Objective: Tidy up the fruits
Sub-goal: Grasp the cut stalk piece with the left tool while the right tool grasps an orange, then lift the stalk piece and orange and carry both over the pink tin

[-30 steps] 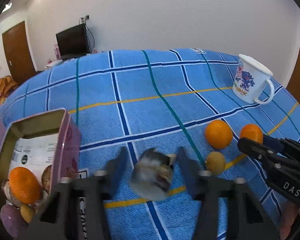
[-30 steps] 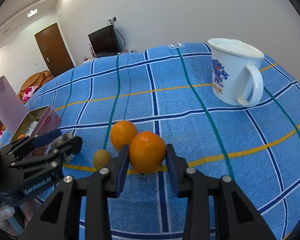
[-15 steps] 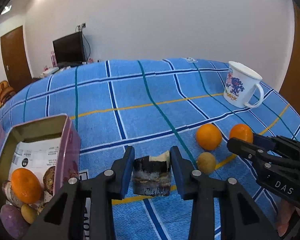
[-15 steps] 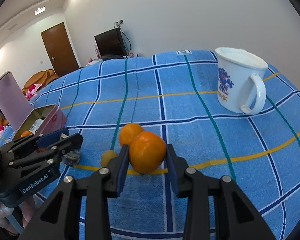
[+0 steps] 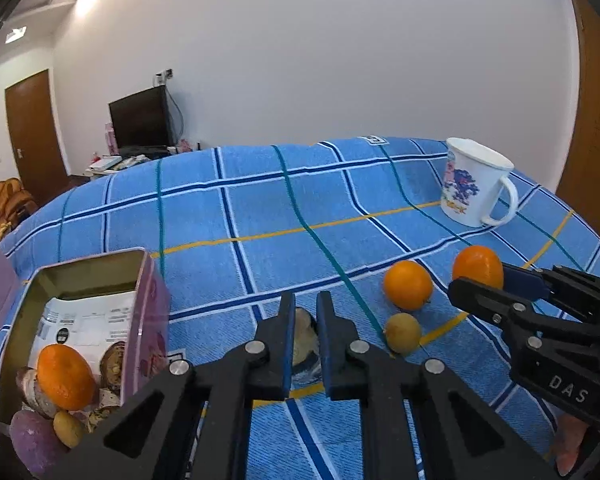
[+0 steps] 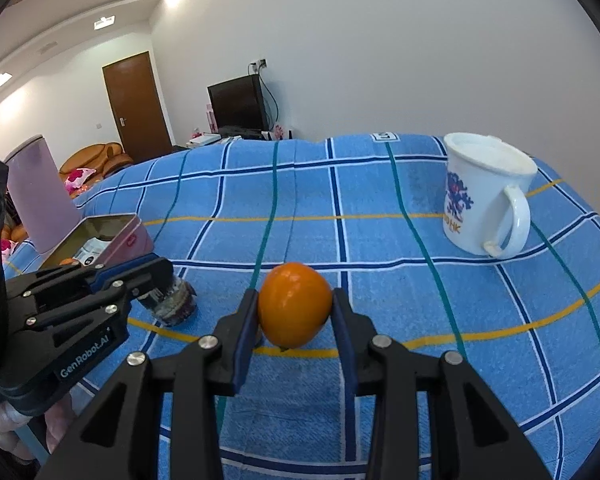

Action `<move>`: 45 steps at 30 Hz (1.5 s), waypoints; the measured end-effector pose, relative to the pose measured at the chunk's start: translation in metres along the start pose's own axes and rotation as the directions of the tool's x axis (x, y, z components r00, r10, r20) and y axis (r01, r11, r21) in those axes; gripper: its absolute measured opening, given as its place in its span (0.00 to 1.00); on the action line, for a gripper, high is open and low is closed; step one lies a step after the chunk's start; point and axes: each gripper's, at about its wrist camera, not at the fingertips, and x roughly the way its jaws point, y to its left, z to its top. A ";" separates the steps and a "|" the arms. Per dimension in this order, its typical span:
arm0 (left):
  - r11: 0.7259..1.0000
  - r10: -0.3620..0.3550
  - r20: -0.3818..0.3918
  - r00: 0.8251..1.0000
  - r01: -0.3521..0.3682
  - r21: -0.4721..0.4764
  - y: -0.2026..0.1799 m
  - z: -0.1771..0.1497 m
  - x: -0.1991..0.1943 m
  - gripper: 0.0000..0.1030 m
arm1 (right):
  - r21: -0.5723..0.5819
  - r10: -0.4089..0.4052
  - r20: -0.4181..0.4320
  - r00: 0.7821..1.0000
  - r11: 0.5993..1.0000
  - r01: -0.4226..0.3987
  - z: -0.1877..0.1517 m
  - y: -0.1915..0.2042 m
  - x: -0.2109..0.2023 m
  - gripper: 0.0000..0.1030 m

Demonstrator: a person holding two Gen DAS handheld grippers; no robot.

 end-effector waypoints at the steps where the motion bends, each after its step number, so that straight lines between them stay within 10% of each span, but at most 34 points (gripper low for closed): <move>1: 1.000 0.001 0.000 1.000 -0.001 0.003 -0.001 0.000 0.000 0.11 | 0.002 -0.003 -0.001 1.000 1.000 0.003 0.000 0.000 0.000 0.38; 8: 0.999 -0.038 -0.016 0.999 0.038 -0.001 -0.001 -0.002 0.001 0.19 | 0.016 -0.004 0.004 1.000 1.000 0.004 0.000 -0.003 -0.002 0.38; 9: 1.000 -0.029 -0.030 0.999 0.029 -0.007 0.000 -0.003 0.003 0.28 | 0.017 -0.002 0.005 1.000 1.000 0.002 0.000 -0.003 -0.002 0.38; 11: 0.999 -0.025 -0.051 0.998 0.023 -0.026 0.004 -0.004 0.007 0.76 | 0.022 0.003 0.007 1.000 1.000 -0.004 0.000 -0.004 -0.002 0.38; 12: 0.999 -0.018 -0.050 0.999 0.016 -0.039 0.006 -0.005 0.006 0.79 | 0.025 0.006 0.008 1.000 1.000 -0.006 0.000 -0.004 -0.002 0.38; 24: 0.998 -0.044 -0.109 0.993 0.040 -0.038 0.004 -0.009 0.016 0.78 | 0.043 0.031 0.012 0.999 0.999 -0.032 0.000 -0.009 -0.003 0.38; 29: 0.998 -0.060 -0.213 0.975 0.055 -0.030 0.001 -0.014 0.031 0.48 | 0.048 0.031 0.007 0.999 0.998 -0.032 0.000 -0.009 -0.001 0.38; 45: 0.997 -0.062 -0.079 0.995 0.058 -0.045 0.006 -0.013 0.006 0.40 | 0.022 0.026 0.031 0.999 0.999 -0.026 0.000 -0.005 -0.005 0.38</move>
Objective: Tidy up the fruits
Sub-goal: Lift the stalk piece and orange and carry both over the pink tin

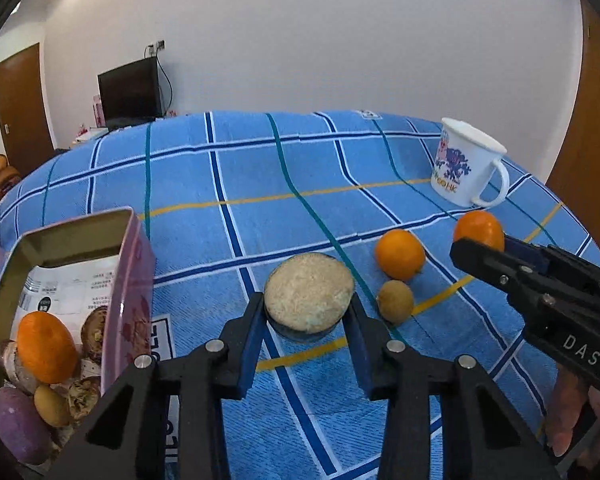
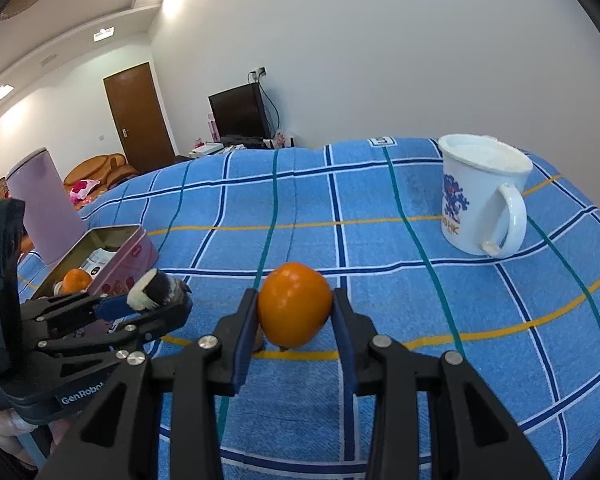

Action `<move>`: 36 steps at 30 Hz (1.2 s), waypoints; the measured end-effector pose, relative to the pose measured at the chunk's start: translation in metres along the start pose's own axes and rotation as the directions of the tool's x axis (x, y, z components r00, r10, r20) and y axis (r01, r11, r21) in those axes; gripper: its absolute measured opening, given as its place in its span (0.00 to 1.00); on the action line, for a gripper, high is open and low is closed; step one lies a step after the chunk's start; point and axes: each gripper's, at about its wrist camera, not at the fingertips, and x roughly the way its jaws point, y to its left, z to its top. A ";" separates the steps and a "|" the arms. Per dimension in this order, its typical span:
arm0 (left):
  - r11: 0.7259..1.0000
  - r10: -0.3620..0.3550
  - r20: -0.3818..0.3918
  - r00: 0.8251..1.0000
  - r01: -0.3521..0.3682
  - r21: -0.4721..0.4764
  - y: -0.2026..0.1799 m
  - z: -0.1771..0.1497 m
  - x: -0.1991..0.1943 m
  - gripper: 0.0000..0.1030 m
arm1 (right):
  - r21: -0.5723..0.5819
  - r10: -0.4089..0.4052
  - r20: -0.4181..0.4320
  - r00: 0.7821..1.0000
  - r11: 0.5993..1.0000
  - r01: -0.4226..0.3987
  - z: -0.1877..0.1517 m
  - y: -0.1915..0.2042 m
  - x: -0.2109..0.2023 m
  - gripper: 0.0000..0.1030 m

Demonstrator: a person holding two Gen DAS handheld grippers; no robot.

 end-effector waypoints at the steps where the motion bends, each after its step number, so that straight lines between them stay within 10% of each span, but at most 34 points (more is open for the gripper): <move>1: 1.000 0.001 0.009 1.000 -0.001 0.000 0.000 0.000 -0.002 0.40 | -0.003 0.001 0.003 1.000 1.000 -0.001 0.000 0.000 -0.001 0.38; 36: 0.994 0.076 0.254 0.964 -0.093 0.057 -0.013 -0.009 -0.048 0.40 | -0.098 -0.017 0.152 0.988 0.995 0.032 -0.006 0.022 -0.029 0.38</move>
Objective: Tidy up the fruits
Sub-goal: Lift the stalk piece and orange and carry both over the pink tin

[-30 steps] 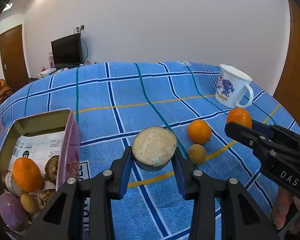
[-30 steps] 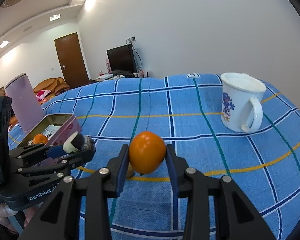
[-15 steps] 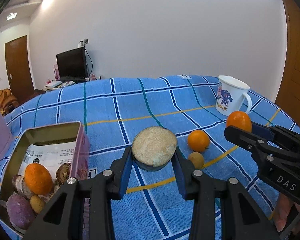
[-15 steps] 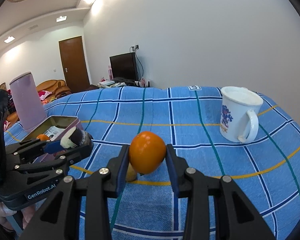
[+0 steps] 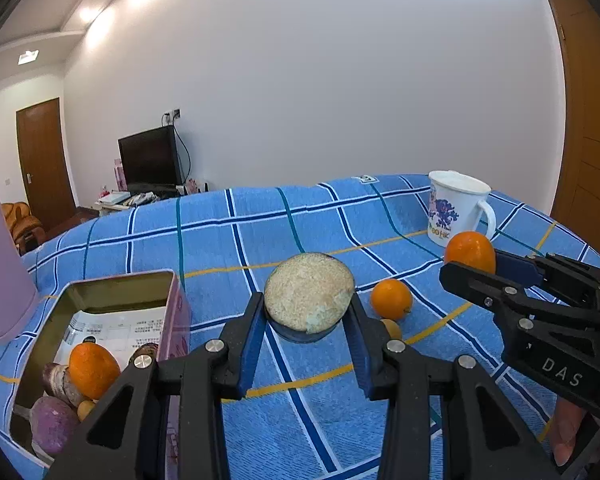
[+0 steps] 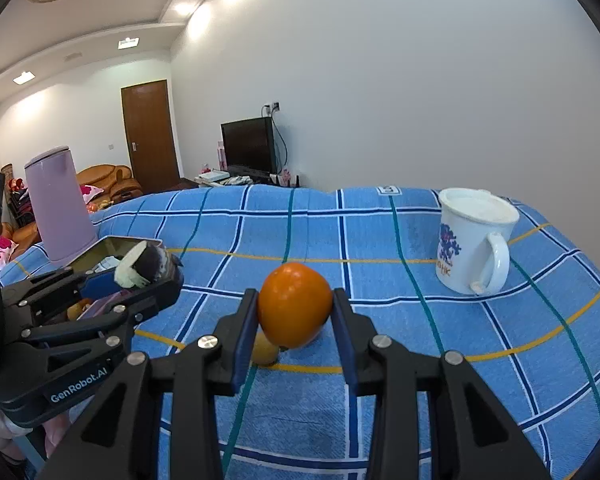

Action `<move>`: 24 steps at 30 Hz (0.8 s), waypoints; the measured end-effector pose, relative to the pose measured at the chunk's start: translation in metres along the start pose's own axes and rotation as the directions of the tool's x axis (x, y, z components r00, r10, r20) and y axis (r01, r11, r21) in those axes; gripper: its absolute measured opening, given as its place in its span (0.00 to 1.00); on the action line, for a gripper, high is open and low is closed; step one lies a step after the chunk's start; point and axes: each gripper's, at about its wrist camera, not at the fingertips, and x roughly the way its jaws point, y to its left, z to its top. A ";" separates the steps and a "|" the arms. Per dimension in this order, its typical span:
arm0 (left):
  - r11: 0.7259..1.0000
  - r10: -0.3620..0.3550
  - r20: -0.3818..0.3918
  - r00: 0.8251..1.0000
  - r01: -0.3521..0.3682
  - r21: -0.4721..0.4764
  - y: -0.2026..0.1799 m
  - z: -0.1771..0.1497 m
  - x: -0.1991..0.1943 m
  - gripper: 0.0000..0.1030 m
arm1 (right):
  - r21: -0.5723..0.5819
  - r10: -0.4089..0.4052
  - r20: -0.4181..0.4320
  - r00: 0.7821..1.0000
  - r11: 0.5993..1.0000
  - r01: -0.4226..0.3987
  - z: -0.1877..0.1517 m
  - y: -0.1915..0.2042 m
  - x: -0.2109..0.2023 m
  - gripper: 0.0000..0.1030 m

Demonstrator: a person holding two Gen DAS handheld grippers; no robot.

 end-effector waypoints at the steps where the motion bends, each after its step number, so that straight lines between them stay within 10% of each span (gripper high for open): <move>1: 1.000 0.000 0.008 1.000 0.000 0.004 0.000 0.000 -0.002 0.40 | -0.002 0.001 0.003 1.000 1.000 -0.001 -0.001 0.000 -0.001 0.38; 24: 0.998 0.028 0.121 0.992 -0.033 0.046 -0.011 -0.002 -0.022 0.40 | -0.039 -0.006 0.102 0.995 0.999 0.010 -0.004 0.008 -0.020 0.38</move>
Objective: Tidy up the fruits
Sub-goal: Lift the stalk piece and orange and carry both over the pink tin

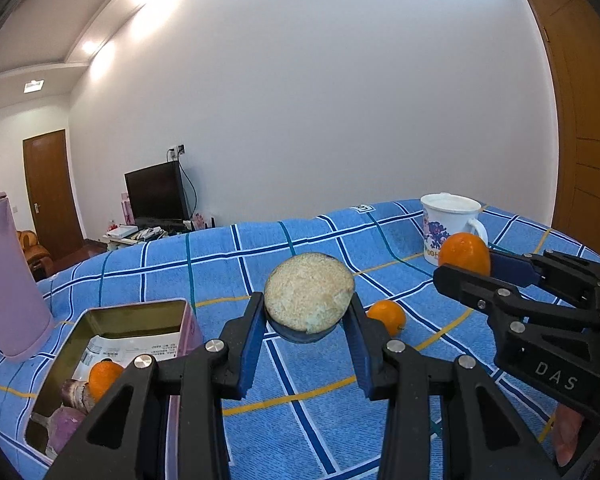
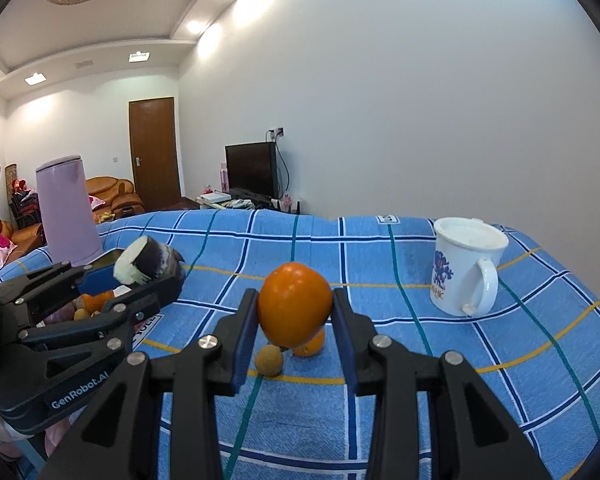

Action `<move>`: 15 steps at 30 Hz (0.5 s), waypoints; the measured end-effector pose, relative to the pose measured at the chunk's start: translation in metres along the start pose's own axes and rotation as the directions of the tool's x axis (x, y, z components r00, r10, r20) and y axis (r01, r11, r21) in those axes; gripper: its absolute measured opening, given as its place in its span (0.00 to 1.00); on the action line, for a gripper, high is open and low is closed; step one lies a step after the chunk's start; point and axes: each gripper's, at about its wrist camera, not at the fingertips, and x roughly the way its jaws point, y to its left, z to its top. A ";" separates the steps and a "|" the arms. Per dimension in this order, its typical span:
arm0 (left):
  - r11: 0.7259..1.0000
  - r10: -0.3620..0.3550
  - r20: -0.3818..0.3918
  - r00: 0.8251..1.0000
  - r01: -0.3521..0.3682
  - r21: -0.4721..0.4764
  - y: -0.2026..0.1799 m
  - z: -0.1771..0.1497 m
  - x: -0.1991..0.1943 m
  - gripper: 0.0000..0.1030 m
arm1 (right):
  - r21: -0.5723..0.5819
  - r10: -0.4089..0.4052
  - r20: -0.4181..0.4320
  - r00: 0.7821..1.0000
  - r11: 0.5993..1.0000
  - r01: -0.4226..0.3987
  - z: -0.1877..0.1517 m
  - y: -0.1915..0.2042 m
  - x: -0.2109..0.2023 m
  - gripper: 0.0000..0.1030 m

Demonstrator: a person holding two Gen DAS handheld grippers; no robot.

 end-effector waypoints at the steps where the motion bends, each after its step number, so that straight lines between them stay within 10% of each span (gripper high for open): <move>1: 1.000 0.000 0.000 1.000 0.000 0.000 0.000 0.000 0.000 0.40 | -0.002 0.002 0.003 1.000 1.000 -0.002 0.000 0.001 -0.001 0.38; 15: 1.000 0.006 -0.032 0.999 -0.006 -0.009 0.003 -0.001 0.003 0.40 | -0.017 0.007 -0.026 1.000 1.000 -0.008 0.001 0.006 0.004 0.38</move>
